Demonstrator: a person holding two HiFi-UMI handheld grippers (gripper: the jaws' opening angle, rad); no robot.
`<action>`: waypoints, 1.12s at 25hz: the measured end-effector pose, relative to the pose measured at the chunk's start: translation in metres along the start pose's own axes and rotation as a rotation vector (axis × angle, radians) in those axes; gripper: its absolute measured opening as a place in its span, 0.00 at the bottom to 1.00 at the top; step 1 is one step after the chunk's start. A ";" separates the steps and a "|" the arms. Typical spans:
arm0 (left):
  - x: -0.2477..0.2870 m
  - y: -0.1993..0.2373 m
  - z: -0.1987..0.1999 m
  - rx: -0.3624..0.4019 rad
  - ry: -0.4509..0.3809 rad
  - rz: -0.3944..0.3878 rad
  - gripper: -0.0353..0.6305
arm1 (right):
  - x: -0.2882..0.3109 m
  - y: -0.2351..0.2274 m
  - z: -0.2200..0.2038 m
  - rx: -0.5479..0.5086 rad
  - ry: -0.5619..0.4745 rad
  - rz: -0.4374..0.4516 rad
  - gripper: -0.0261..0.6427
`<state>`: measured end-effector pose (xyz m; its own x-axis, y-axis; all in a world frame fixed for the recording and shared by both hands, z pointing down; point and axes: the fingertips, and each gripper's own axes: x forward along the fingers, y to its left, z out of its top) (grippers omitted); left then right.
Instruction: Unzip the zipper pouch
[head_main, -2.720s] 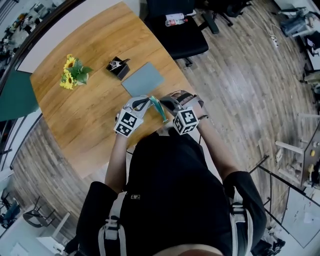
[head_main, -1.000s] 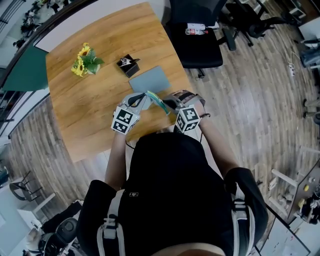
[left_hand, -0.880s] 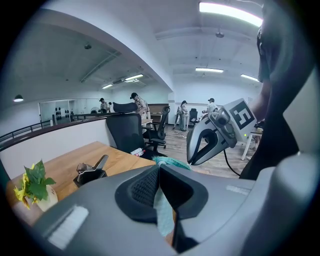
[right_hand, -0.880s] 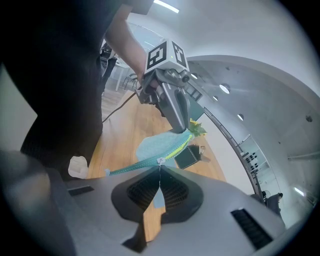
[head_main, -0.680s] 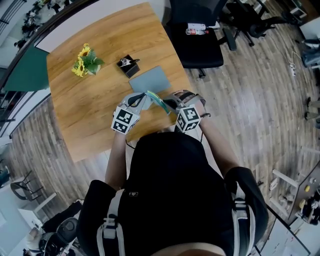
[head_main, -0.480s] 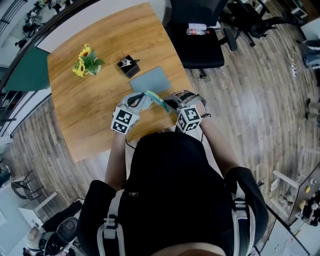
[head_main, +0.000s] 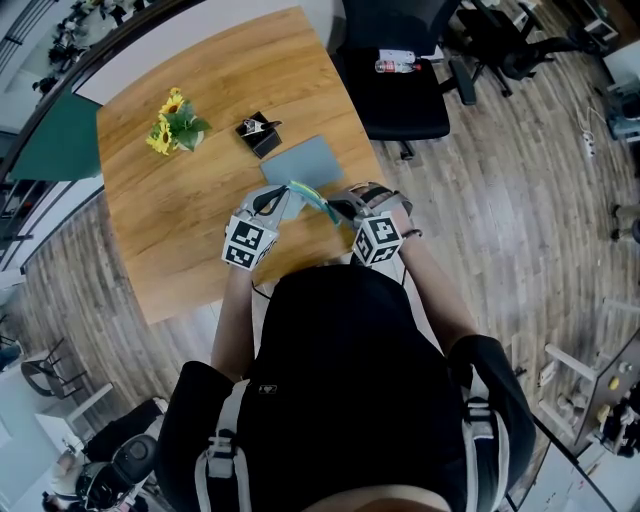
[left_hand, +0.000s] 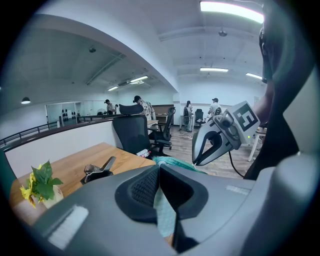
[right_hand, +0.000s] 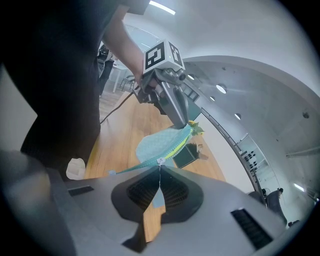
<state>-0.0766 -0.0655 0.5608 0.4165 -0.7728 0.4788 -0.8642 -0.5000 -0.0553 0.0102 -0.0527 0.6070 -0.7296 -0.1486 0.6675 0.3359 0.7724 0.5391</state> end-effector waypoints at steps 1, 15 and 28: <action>0.000 0.000 0.000 0.000 0.000 0.000 0.07 | 0.000 0.000 0.000 0.000 0.000 -0.001 0.05; 0.001 0.009 0.003 -0.014 -0.005 0.052 0.07 | -0.001 -0.006 -0.006 0.001 0.004 -0.011 0.05; -0.004 0.014 0.004 -0.017 -0.012 0.089 0.07 | -0.007 -0.005 -0.009 0.008 0.012 -0.025 0.05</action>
<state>-0.0895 -0.0708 0.5541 0.3413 -0.8187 0.4618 -0.9027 -0.4225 -0.0817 0.0186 -0.0607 0.6047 -0.7305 -0.1752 0.6601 0.3127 0.7735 0.5513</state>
